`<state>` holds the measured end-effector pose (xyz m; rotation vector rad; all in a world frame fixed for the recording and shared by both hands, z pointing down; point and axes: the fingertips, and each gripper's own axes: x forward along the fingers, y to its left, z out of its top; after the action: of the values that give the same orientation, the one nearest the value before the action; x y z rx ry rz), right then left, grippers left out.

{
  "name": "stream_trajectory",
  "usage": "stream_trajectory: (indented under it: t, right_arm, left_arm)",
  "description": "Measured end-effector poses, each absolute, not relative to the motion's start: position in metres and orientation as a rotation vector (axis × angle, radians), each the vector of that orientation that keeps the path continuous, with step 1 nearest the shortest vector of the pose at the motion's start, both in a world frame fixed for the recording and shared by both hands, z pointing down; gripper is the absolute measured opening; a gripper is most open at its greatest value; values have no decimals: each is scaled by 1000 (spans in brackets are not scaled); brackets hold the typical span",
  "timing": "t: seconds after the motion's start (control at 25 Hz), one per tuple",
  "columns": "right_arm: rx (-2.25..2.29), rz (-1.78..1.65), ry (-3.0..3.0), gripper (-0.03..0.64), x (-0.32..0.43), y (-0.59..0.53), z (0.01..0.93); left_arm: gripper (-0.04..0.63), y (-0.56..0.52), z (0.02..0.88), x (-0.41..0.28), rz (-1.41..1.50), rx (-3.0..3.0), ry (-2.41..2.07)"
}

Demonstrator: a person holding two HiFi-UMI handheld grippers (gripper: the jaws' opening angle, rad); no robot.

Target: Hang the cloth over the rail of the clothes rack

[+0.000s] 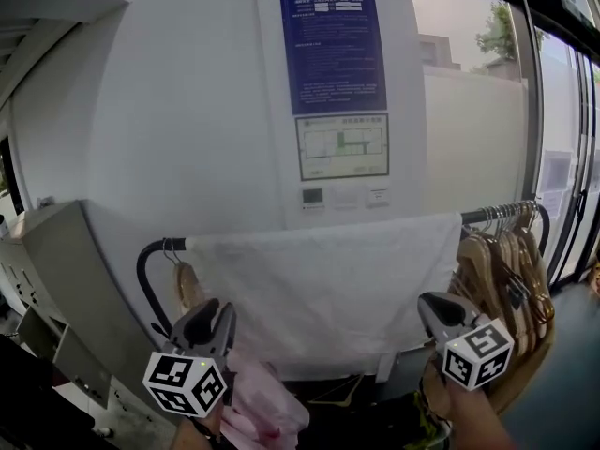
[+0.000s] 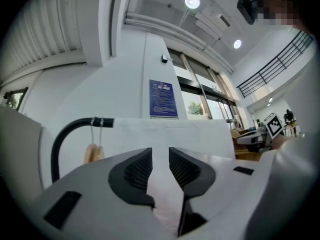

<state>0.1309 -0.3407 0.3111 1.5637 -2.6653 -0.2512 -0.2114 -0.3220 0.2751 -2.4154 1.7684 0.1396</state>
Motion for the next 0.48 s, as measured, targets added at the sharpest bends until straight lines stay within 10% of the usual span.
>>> stream_trajectory:
  t: [0.48]
  right_arm:
    - [1570,-263,-2703,5,103,-353,295]
  left_arm:
    - [6,-340,324,-67,75,-2685,1489]
